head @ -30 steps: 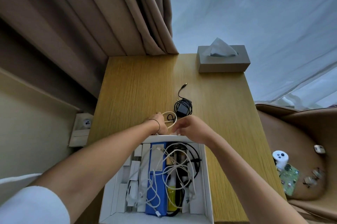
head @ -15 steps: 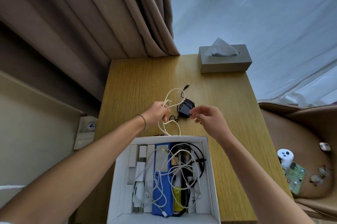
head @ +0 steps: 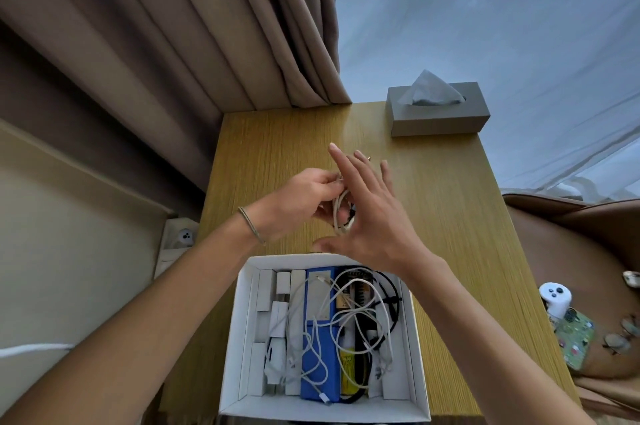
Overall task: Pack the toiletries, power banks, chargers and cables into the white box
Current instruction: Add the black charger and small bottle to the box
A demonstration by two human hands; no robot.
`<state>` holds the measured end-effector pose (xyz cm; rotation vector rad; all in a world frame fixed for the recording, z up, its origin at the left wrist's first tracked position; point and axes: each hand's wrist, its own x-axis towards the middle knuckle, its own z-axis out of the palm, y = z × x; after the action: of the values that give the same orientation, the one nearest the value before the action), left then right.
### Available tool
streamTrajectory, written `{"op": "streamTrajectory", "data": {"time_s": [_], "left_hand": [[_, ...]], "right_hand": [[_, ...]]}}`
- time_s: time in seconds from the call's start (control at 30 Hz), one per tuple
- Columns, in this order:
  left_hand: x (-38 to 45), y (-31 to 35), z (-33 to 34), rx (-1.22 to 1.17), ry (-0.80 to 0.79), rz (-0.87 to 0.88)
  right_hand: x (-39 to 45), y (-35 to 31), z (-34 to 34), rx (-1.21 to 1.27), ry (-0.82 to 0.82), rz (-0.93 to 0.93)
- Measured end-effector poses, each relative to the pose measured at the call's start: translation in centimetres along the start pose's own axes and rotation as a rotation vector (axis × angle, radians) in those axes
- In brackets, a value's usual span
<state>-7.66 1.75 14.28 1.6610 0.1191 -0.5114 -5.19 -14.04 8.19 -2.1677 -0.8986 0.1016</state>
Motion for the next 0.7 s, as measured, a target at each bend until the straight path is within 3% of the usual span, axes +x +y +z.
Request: {"op": "streamTrajectory", "data": {"time_s": [0.17, 0.33, 0.4, 0.53, 0.7], "left_hand": [[-2.2, -1.1, -0.4, -0.282, -0.023, -0.022], [-3.4, -3.9, -2.0, -0.178, 0.053, -0.123], [-3.7, -5.5, -2.5, 0.002, 0.152, -0.16], [-4.1, -9.3, -3.3, 0.191, 0.518, -0.109], [-4.8, -12.2, -3.9, 0.211, 0.652, -0.109]], "right_hand": [[-0.5, -1.1, 0.4, 0.104, 0.048, 0.008], [-1.2, -1.9, 0.6, -0.195, -0.098, -0.054], [-1.8, -2.1, 1.2, -0.281, -0.142, -0.051], [-3.7, -3.0, 3.6, -0.391, -0.322, -0.015], [-6.1, -3.7, 8.6, -0.511, -0.501, 0.013]]}}
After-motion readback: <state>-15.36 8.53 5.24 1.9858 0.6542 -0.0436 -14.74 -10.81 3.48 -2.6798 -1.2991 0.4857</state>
